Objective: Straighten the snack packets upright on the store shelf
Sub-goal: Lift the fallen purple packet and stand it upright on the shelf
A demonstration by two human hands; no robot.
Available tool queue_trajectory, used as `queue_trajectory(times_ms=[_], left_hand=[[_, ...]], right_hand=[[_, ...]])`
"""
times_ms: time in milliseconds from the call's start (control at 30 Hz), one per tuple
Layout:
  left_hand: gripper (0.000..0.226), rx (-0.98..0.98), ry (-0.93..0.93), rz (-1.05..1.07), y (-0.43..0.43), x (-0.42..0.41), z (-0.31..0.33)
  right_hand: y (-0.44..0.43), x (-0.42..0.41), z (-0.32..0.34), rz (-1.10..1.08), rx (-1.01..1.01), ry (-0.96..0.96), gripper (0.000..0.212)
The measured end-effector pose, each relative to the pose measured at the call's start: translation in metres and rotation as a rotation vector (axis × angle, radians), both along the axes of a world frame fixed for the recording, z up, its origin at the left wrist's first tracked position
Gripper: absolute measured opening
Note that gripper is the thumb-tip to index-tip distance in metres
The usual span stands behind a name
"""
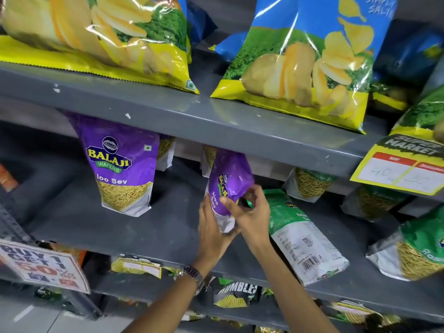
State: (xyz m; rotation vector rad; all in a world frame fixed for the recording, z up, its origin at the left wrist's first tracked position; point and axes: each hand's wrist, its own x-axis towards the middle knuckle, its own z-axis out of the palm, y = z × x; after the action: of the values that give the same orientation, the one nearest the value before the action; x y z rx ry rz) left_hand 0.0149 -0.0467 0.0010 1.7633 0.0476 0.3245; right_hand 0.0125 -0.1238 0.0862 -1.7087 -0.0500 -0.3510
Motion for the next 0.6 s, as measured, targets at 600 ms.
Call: queue_trajectory(times_ms=[600], left_hand=[[0.065, 0.114, 0.109, -0.465, 0.109, 0.066, 0.013]], right_hand=[[-0.034, 0.063, 0.012, 0.186, 0.162, 0.081, 0.074]])
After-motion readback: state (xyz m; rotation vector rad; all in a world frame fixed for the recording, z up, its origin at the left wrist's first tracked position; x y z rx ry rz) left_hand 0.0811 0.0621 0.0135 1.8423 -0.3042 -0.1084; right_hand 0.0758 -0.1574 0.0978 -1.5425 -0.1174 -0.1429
